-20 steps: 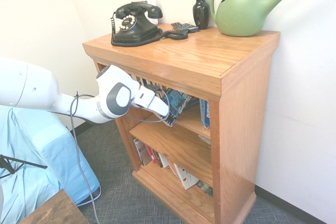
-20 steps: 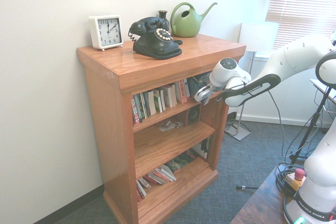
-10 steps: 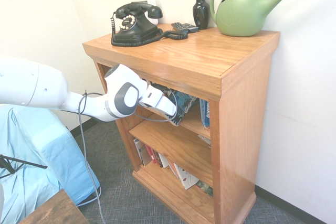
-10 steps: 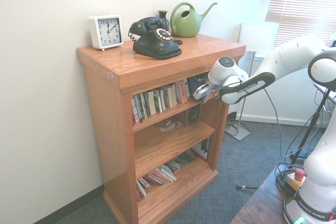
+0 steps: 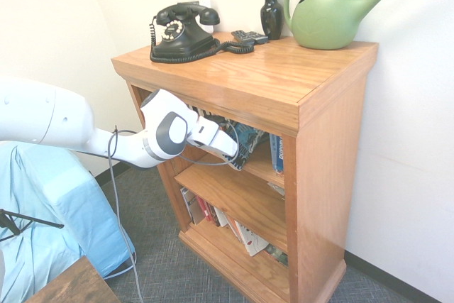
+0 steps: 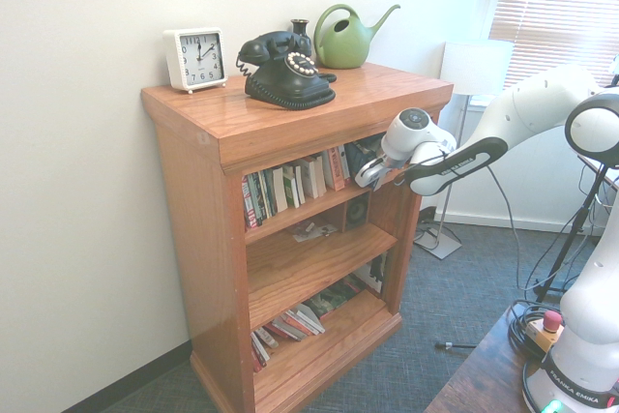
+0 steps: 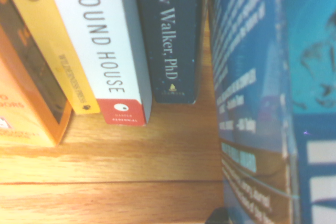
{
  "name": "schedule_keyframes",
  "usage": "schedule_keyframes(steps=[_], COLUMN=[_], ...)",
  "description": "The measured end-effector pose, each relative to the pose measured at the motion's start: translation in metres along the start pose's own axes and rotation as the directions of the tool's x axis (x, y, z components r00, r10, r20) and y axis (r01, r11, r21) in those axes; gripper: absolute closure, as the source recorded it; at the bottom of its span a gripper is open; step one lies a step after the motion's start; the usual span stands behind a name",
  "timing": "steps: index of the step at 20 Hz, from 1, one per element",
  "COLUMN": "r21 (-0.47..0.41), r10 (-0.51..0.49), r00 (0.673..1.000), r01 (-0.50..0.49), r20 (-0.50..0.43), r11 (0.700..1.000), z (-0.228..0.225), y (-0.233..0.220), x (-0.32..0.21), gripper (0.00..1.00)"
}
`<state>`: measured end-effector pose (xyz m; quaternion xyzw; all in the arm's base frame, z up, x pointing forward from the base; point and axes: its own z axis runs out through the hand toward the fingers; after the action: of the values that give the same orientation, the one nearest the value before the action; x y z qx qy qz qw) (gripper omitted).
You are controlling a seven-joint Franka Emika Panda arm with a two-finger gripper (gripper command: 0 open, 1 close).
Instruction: Shelf the books
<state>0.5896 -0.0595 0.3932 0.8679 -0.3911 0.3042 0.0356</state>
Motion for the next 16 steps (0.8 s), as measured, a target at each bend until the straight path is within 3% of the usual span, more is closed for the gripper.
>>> schedule_keyframes(steps=[4, 5, 16], r21=[-0.015, -0.019, -0.018], r10=[0.003, 0.003, 0.003], r00=[1.0, 1.0, 1.0], r01=[-0.003, -0.003, -0.003], r20=[-0.001, -0.002, -0.008], r11=[1.0, 1.0, 1.0], z=[0.002, 0.003, 0.005], y=[-0.003, -0.004, -0.017], x=[0.005, 0.006, 0.015], gripper=[1.0, 0.0, 0.0])
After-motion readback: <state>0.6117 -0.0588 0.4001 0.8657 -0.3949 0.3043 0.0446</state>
